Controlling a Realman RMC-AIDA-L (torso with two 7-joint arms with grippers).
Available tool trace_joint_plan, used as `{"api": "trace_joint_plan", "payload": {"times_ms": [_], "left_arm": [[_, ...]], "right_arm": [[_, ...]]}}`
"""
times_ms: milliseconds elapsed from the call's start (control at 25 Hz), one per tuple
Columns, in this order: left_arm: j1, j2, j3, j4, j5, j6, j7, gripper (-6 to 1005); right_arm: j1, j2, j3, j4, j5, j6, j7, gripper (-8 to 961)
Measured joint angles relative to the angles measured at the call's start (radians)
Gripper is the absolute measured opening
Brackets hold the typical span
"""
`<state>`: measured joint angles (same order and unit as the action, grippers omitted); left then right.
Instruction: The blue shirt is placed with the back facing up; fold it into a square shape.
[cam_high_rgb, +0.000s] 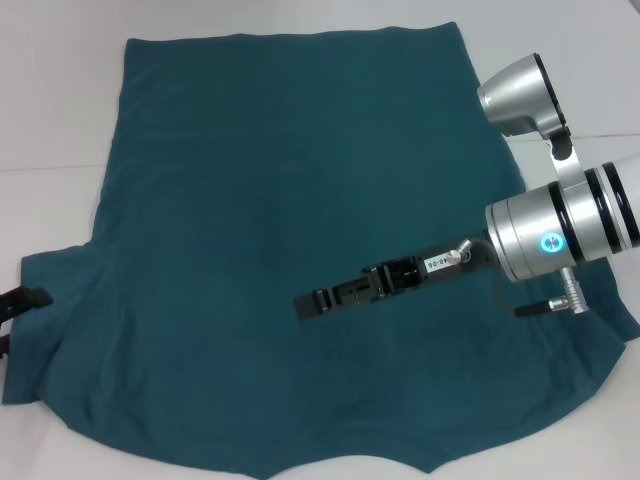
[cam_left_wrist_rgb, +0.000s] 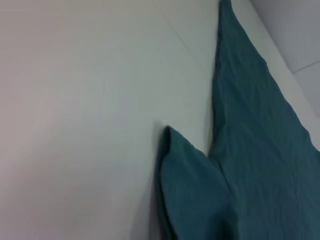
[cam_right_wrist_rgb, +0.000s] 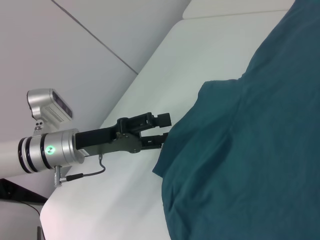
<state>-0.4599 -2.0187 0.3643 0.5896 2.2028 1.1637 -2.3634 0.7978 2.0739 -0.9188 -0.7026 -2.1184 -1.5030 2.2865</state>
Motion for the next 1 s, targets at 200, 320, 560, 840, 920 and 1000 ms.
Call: {"api": "trace_joint_plan", "payload": {"times_ms": [200, 320, 560, 840, 920, 1000], "left_arm": [[-0.010, 0.005, 0.004, -0.014, 0.000, 0.012, -0.003, 905], [-0.012, 0.006, 0.003, -0.015, 0.000, 0.012, -0.009, 905], [-0.013, 0.009, 0.006, -0.005, 0.011, 0.010, -0.030, 797], [-0.016, 0.009, 0.005, -0.002, 0.027, 0.007, -0.038, 515], [-0.018, 0.009, 0.005, -0.001, 0.038, 0.005, -0.038, 435], [-0.021, 0.009, 0.005, 0.000, 0.049, 0.004, -0.038, 356]], "right_arm": [[-0.005, 0.000, 0.000, 0.000, 0.000, 0.001, -0.003, 904], [-0.007, -0.001, 0.000, 0.000, 0.000, 0.002, -0.004, 904], [-0.008, -0.002, 0.005, 0.000, 0.000, 0.001, -0.004, 903], [-0.005, -0.002, 0.014, -0.003, 0.000, 0.001, -0.007, 902], [-0.005, -0.002, 0.014, -0.003, 0.000, 0.001, -0.007, 902], [-0.004, -0.002, 0.014, -0.004, 0.000, 0.001, -0.007, 902]]}}
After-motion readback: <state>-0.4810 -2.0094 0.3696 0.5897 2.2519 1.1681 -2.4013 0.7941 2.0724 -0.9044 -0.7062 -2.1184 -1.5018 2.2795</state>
